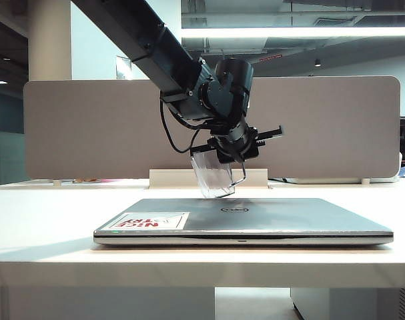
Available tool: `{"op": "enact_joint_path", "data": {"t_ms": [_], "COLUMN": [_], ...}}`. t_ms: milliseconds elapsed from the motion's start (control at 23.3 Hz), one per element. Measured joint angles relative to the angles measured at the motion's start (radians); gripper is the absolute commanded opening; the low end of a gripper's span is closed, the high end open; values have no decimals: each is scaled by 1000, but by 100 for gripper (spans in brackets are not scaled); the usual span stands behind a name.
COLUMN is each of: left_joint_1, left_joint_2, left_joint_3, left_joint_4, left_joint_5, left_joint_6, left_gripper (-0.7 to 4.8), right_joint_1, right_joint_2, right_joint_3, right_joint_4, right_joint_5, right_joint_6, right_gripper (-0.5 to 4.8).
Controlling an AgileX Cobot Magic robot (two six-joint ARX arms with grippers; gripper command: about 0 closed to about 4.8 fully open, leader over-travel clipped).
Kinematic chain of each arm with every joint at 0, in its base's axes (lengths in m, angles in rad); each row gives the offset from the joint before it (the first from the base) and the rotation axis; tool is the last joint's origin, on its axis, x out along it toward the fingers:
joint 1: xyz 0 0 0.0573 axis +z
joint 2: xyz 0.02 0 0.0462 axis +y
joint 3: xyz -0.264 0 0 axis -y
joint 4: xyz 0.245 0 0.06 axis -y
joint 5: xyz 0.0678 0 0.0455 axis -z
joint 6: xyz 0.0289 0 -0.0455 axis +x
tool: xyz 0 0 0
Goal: Pick up the water cup and place it on the side of the laptop away from you.
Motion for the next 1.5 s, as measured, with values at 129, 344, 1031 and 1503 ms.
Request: {"op": "enact_joint_path", "data": {"t_ms": [129,344,1031,1503], "left_joint_1": [1,2,2,1], "left_joint_2": [0,2,6,6], "left_joint_3": [0,0,2,2], "left_joint_4": [-9,-20,-26,-39], "left_joint_5": [-2,-3,10,16], "left_joint_6": [0,1,5,4], "left_gripper": [-6,-6,0,57], "right_joint_1": [0,0,0,0], "right_joint_2": [0,0,0,0], "right_joint_3": [0,0,0,0], "right_joint_4": [0,0,0,0], "right_joint_5": [0,0,0,0], "right_joint_6": [0,0,0,0], "right_gripper": [-8,-8,-8,-8]}}
